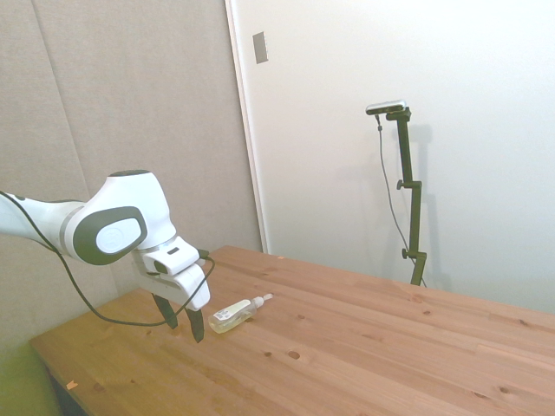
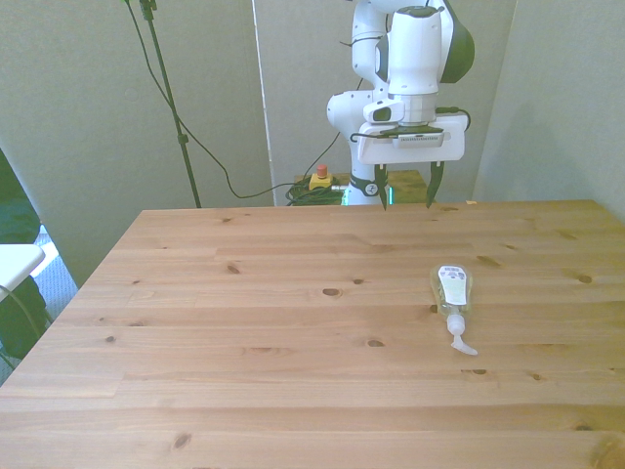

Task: Stand the sanitizer

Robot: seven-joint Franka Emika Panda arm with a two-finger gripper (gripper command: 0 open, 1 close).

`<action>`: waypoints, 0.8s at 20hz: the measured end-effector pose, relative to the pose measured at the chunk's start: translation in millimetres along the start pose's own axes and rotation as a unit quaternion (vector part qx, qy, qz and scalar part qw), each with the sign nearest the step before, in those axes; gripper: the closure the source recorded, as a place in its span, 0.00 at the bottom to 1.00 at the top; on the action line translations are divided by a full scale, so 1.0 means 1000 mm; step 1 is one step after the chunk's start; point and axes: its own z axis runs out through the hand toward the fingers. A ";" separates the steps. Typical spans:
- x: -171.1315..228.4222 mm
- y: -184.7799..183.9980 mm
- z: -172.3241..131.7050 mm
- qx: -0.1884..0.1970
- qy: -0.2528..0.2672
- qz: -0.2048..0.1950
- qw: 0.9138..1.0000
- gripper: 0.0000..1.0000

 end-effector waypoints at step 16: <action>0.061 -0.129 0.014 0.051 0.063 0.094 0.992 0.00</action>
